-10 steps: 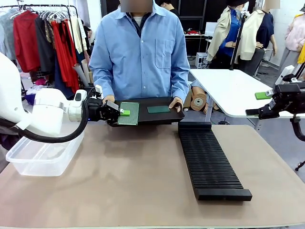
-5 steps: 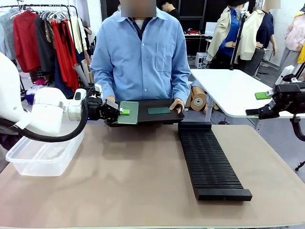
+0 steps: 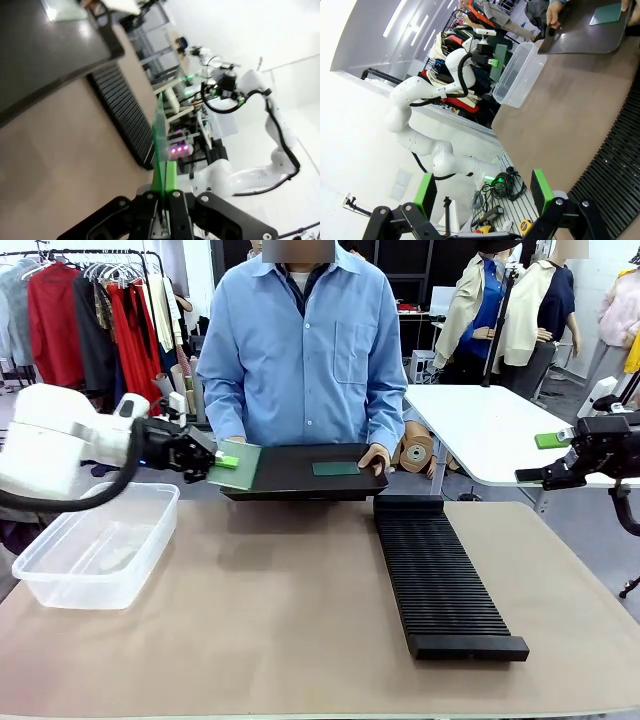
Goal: Sort PCBs into racks and boxes based on the side picked up.
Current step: If the short side of the Blank PCB is picked up, insert it into the PCB Rack ; if the long side is picked up, place it in the Organizing box.
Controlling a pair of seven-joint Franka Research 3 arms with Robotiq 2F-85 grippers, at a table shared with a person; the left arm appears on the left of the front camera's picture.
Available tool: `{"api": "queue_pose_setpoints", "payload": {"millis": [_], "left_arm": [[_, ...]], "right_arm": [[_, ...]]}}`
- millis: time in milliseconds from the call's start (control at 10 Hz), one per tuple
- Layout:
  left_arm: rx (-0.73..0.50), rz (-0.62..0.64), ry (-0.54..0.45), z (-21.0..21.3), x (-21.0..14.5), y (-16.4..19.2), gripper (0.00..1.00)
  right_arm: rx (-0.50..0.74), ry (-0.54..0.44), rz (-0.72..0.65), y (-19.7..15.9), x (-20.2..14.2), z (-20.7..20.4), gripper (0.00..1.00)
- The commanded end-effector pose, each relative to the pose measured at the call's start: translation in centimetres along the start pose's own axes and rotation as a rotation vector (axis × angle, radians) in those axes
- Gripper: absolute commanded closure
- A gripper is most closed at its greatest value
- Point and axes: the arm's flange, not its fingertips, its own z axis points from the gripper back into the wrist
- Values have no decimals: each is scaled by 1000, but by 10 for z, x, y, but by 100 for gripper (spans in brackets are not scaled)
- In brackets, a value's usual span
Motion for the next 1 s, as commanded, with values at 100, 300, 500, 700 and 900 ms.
{"api": "queue_pose_setpoints", "payload": {"millis": [100,300,500,700,900], "left_arm": [[189,64,77,54,-21,-30,100],[335,40,28,86,-25,-45,100],[515,77,7,104,-32,-55,100],[717,167,76,112,-41,-53,100],[884,166,90,117,-42,-49,100]], "right_arm": [[6,-1,-5,2,1,0,0],[6,-1,-5,2,1,0,0],[6,-1,-5,2,1,0,0],[6,-1,-5,2,1,0,0],[6,-1,-5,2,1,0,0]]}}
